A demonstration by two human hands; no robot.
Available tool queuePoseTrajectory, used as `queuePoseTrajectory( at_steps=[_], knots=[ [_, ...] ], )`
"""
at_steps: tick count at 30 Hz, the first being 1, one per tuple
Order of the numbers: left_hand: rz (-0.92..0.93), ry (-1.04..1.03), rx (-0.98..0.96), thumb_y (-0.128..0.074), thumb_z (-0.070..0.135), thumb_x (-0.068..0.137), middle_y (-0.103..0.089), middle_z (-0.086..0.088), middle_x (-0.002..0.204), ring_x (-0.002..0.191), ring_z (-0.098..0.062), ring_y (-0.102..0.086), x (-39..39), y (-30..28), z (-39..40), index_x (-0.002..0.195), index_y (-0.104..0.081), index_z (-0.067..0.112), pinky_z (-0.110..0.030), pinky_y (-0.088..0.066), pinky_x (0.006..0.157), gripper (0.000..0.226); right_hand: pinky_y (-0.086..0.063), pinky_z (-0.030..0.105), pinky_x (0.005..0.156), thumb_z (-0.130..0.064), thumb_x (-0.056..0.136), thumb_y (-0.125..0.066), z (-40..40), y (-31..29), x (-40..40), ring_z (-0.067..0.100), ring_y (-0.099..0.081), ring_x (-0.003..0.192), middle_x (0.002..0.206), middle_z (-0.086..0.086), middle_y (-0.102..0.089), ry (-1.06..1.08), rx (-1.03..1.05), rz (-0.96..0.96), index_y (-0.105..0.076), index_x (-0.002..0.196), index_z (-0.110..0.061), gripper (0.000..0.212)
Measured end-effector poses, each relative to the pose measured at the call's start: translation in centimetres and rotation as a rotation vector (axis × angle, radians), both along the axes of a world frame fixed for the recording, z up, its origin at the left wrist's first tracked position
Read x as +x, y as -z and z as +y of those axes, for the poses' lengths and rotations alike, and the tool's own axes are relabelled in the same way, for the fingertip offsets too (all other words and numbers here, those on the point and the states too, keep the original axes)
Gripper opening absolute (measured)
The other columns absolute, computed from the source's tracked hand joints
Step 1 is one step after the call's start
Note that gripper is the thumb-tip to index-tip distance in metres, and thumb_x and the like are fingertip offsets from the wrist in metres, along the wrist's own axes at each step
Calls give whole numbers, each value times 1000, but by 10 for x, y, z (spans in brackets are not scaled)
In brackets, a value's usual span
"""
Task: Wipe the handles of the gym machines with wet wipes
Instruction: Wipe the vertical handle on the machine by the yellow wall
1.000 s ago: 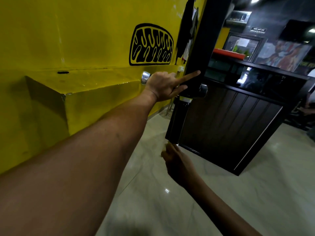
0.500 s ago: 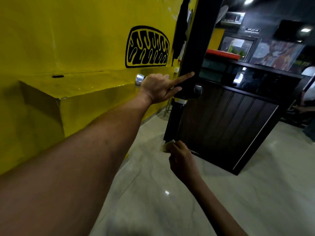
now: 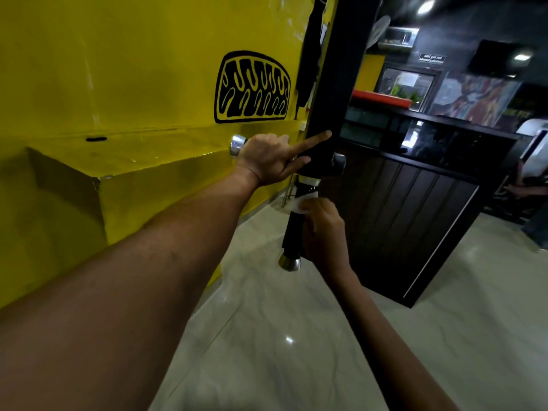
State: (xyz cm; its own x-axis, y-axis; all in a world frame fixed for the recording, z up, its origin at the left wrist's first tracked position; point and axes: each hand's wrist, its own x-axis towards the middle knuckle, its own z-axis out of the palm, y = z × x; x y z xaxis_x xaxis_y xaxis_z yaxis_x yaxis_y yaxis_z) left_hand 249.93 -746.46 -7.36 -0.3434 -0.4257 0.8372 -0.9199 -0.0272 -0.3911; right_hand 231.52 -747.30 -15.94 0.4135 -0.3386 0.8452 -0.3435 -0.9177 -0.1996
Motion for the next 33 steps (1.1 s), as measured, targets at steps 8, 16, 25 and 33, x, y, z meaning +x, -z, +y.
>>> queuePoseTrajectory(
  at_steps=[8,16,25,33],
  knots=[
    [11,-5,19,-5,51,99,-50,-8,57,41,-21,-46,0,-1,1,146,12,35,-22,-27,42,52,-32,7,61,4,78,-60,6,-26,-6,17,-51,70,88,15,-57,29,33,-64,-64,89,3,11],
    [-1,15,11,-5,51,99,-50,-7,56,40,-20,-44,1,0,0,143,23,40,-22,-29,41,53,-39,23,61,13,73,-58,2,-1,4,29,-55,73,90,20,-59,47,14,55,-63,90,4,19],
    [67,-19,80,-4,53,98,-50,-13,61,47,-25,-48,-5,4,3,143,-15,34,-30,-33,47,50,-50,27,75,11,73,-65,26,38,-14,30,-60,86,101,19,-61,-49,144,179,-67,96,2,25],
    [179,-177,231,11,58,89,-51,-16,85,72,-27,-49,-25,2,22,141,12,44,-41,-39,69,53,-55,35,75,10,79,-61,37,44,-16,29,-60,92,105,15,-62,-16,208,220,-68,99,-2,24]
  ],
)
